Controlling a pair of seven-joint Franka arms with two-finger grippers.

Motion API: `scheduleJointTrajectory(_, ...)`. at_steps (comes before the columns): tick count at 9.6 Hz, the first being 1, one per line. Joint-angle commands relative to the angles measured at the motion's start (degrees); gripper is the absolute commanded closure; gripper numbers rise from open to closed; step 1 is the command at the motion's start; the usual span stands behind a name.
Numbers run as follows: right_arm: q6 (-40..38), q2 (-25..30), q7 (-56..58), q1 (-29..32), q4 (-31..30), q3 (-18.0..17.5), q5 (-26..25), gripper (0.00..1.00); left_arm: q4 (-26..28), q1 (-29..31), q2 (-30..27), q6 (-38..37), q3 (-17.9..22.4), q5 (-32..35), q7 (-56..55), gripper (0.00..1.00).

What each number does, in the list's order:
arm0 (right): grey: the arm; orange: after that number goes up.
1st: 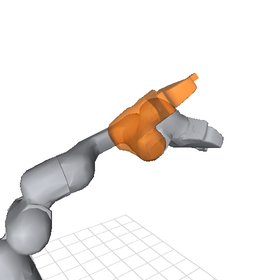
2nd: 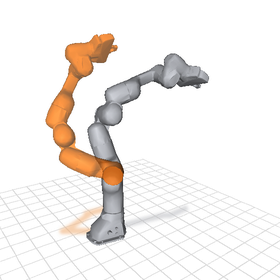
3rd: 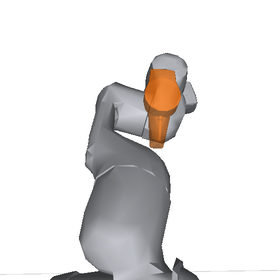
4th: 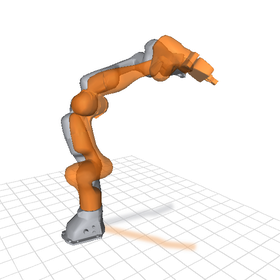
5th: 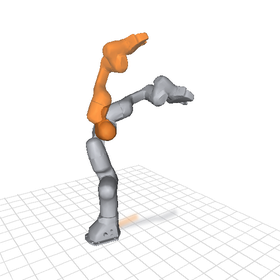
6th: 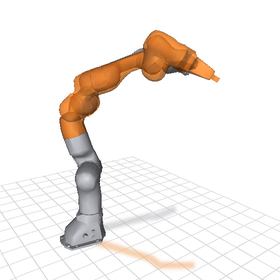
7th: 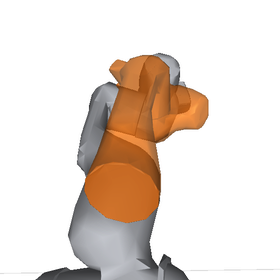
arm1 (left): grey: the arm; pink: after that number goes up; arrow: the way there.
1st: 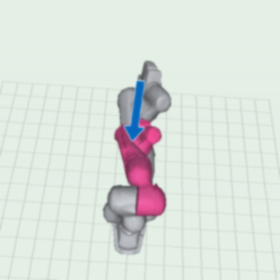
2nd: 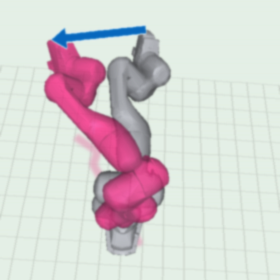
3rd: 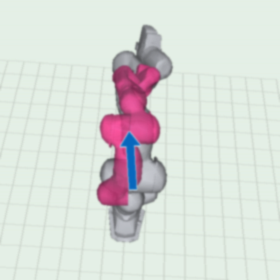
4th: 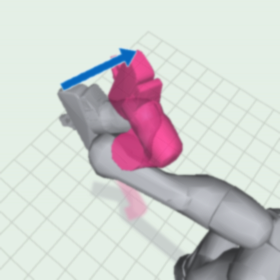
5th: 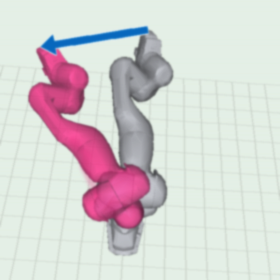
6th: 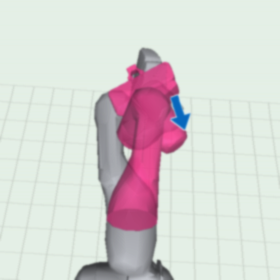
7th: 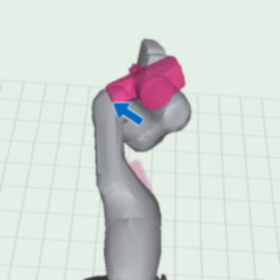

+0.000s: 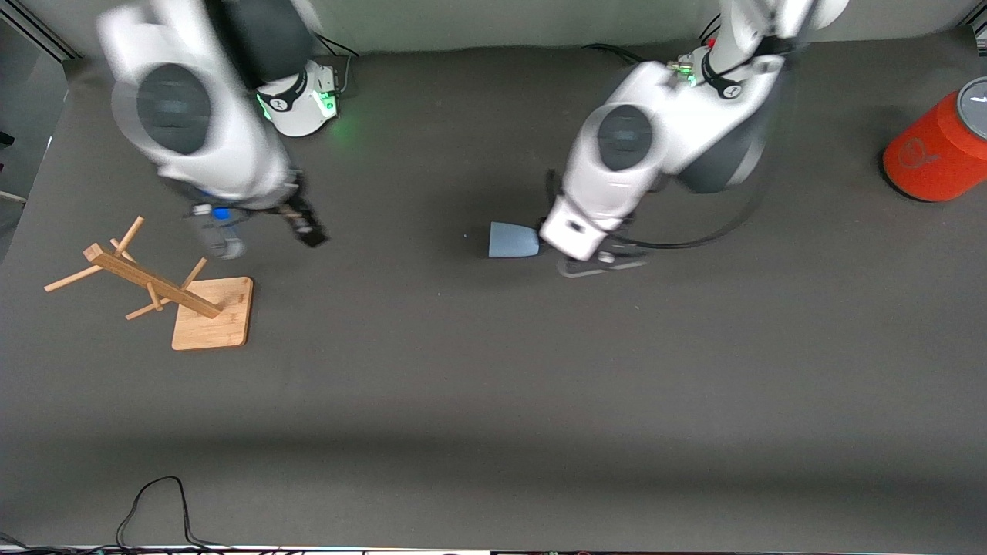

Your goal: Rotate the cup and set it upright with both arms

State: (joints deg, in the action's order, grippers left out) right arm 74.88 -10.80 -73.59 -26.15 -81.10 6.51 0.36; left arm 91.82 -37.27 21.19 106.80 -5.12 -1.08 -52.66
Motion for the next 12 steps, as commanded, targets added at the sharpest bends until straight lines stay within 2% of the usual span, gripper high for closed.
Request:
scheduleJointTrajectory(1,1.0,6.1,16.6,7.7,-5.9,-0.5,0.3,0.0,-8.0,-8.2,9.3,-1.0,1.2,6.5,-9.4,0.02)
scheduleJointTrajectory(4,2.6,7.4,38.4,18.2,-5.9,-1.2,0.4,0.0,-14.1,-17.1,19.1,-1.9,1.3,13.7,-18.9,0.03)
scheduleJointTrajectory(7,8.7,8.2,56.4,25.5,-7.8,-2.8,0.3,0.0,-14.5,-21.5,22.9,-2.1,1.5,17.6,-21.5,0.07)
scheduleJointTrajectory(8,11.8,9.9,60.5,27.7,-10.8,-4.4,0.3,0.0,-14.5,-22.1,23.9,-2.6,1.7,19.3,-21.5,0.18)
scheduleJointTrajectory(9,13.8,10.8,62.6,28.2,-12.5,-5.0,0.1,0.0,-14.6,-21.8,24.1,-3.4,2.1,19.6,-21.3,0.39)
scheduleJointTrajectory(10,14.2,10.7,64.0,28.0,-12.4,-5.2,-1.1,0.0,-14.6,-21.8,24.1,-3.9,2.4,19.6,-21.4,0.69)
scheduleJointTrajectory(11,15.8,10.5,68.5,27.7,-12.2,-5.2,-1.3,0.0,-14.7,-21.8,24.1,-4.4,2.4,19.6,-21.4,0.92)
scheduleJointTrajectory(12,16.9,10.3,73.2,27.7,-11.9,-5.0,-1.3,0.0,-14.7,-21.8,24.1,-4.8,2.4,19.6,-21.4,1.0)
